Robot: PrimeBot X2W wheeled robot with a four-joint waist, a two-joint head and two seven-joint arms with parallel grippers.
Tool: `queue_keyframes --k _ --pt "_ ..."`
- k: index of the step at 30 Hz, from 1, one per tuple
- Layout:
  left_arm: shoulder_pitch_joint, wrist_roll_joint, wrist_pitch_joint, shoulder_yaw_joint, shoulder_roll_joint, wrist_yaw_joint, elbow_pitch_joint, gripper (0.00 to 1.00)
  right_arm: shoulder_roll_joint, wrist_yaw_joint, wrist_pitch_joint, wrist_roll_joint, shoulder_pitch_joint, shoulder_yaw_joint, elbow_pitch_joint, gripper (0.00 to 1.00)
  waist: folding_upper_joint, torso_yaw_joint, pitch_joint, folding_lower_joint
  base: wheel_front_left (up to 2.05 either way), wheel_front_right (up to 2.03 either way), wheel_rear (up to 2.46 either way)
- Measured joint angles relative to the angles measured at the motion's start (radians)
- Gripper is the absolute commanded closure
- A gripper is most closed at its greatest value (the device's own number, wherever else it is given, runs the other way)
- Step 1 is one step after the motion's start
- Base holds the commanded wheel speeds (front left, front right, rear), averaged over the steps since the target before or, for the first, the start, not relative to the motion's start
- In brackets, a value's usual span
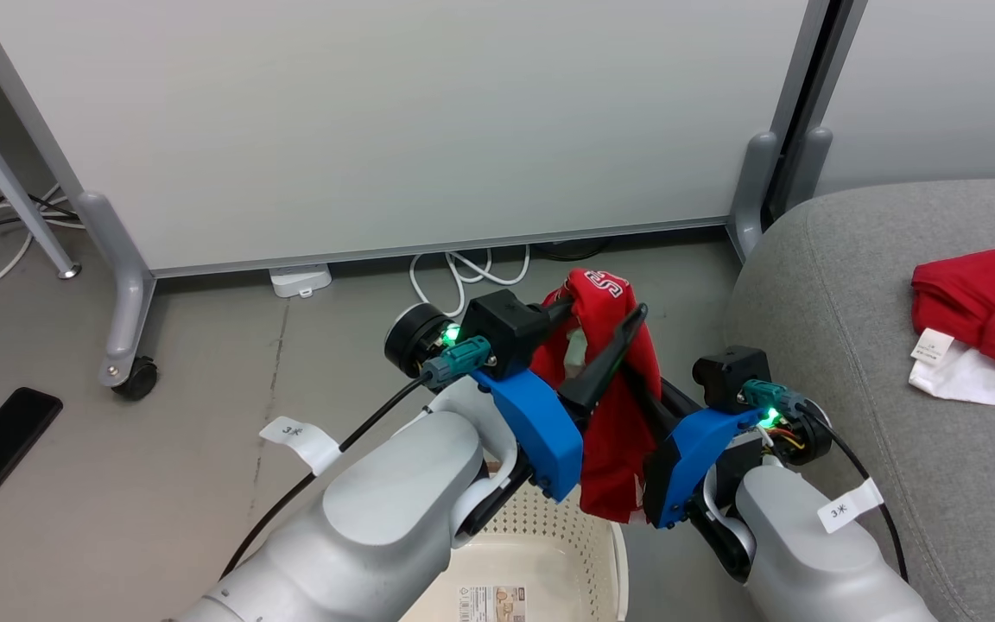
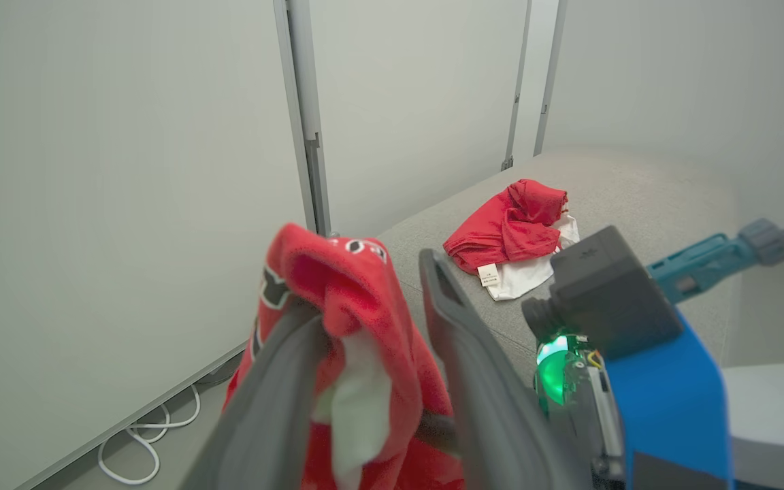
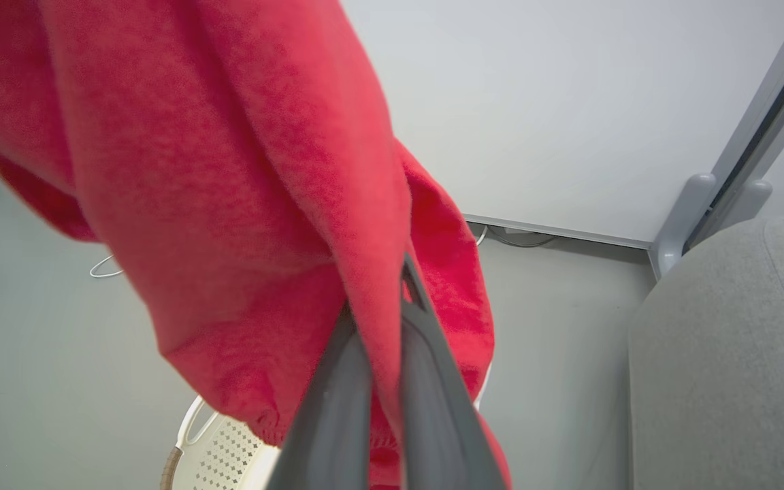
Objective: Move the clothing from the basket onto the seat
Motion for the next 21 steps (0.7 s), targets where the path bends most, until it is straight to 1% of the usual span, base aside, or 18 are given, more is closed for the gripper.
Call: queue_keyframes --k 11,21 --pt "0.005 -0.003 0.0 -0.003 0.0 0.003 0.006 0.0 0.0 0.0 -0.003 0.016 -0.011 0.015 0.014 1.0 0.0 -0.005 -0.001 0.0 0.0 0.0 0.0" --pt "0.013 -0.008 0.0 -0.004 0.008 0.005 0.004 0.0 0.0 0.0 -0.003 0.017 -0.021 0.007 0.02 1.0 0.0 -0.006 0.002 0.0 0.0 0.0 0.0"
